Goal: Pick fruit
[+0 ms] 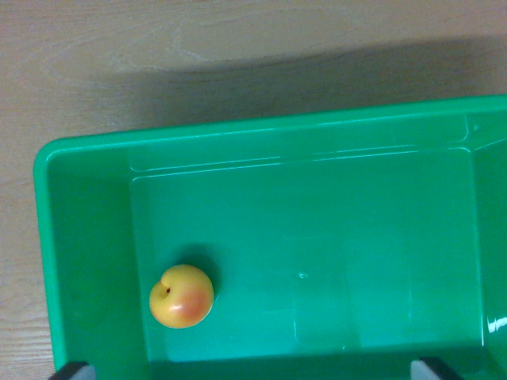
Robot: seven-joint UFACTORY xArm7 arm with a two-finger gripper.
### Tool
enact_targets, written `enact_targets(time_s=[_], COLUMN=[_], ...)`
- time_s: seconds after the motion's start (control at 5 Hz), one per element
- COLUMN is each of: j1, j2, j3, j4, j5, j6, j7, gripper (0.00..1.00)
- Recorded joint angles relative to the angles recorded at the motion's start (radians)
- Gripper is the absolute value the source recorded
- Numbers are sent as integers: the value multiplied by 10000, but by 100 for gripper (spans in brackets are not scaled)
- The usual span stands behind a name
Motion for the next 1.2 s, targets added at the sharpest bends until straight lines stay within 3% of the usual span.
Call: enact_targets(time_s=[1.2], j1=[40], j2=[56], j3=[39], j4=[-245], j5=[-12], j6=[-314], j7=[-85], gripper=[0])
